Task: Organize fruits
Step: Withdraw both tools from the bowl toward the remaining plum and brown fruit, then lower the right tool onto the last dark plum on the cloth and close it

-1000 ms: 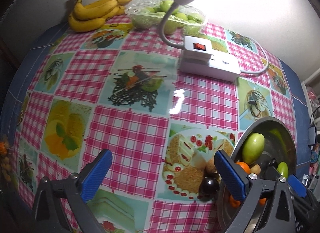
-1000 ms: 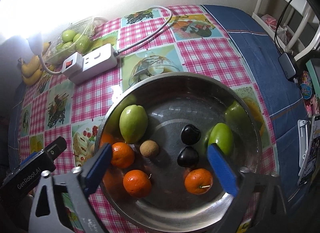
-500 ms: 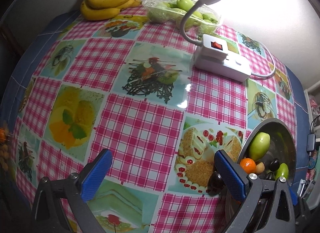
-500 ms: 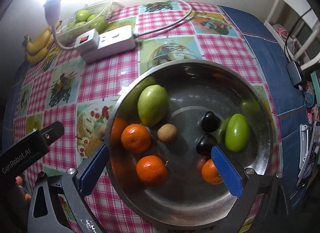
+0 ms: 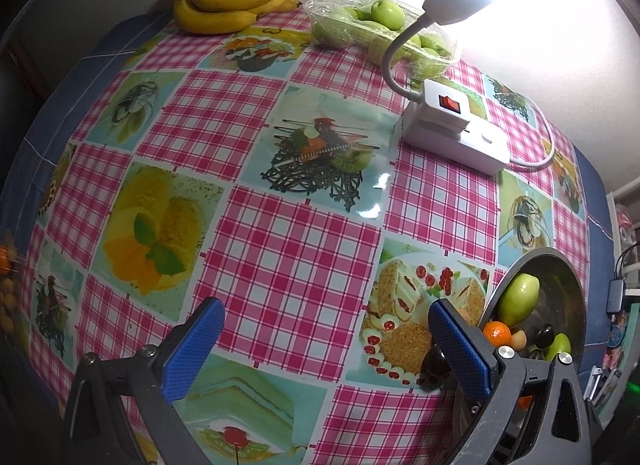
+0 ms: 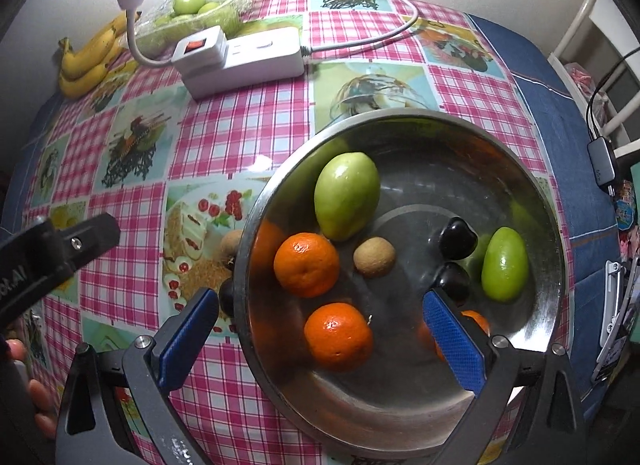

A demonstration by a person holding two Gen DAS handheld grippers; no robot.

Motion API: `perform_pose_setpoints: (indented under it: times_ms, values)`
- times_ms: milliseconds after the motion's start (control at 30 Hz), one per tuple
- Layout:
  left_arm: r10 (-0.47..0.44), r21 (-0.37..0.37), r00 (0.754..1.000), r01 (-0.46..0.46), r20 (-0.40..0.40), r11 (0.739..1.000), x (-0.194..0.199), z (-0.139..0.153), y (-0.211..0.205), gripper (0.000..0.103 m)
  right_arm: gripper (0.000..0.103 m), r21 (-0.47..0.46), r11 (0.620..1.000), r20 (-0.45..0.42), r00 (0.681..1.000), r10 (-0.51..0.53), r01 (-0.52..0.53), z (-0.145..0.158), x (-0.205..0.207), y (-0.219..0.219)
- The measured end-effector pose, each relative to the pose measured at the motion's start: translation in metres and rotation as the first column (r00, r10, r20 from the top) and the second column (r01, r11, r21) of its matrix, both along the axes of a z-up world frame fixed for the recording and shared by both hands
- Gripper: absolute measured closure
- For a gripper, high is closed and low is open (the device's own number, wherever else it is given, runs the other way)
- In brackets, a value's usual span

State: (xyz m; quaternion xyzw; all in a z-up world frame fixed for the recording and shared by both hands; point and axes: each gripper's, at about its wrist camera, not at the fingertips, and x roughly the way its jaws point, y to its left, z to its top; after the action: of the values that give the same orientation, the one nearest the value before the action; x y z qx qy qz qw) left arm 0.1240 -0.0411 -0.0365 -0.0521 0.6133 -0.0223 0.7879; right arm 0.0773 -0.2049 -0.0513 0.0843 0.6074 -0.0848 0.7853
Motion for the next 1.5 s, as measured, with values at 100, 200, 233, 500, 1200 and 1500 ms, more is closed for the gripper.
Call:
perform_pose_setpoints:
  times_ms: [100,200,233,500,1200,1500]
  values:
    - [0.0,-0.001,1.0,0.0,-0.001,1.0,0.0,0.0,0.0,0.0,0.001,-0.013,1.0,-0.019,1.0,0.012,-0.012,-0.005,0.001,0.004]
    - [0.001,-0.001,1.0,-0.001,-0.005,1.0,0.0,-0.001,0.0,0.0,0.001,-0.028,0.999,-0.031,0.999,0.014,-0.015,-0.008,0.001,0.005]
    - [0.002,-0.001,1.0,-0.002,-0.005,1.0,0.0,-0.001,0.0,0.0,0.001,-0.033,0.999,-0.034,0.999,0.013,-0.014,-0.009,0.0,0.005]
    - [0.004,-0.001,1.0,-0.004,-0.007,1.0,0.001,-0.003,0.0,0.0,0.001,-0.034,0.999,-0.038,0.999,0.014,-0.015,-0.014,-0.001,0.0]
    - [-0.019,-0.008,1.0,0.019,-0.019,1.0,0.001,-0.01,-0.009,0.0,0.001,-0.04,0.999,-0.039,0.999,-0.029,0.028,-0.015,-0.002,-0.006]
    - [-0.038,-0.022,0.999,0.037,-0.027,0.999,0.002,-0.013,-0.016,0.0,0.001,-0.045,0.997,-0.041,0.997,-0.06,0.058,-0.019,0.0,-0.018]
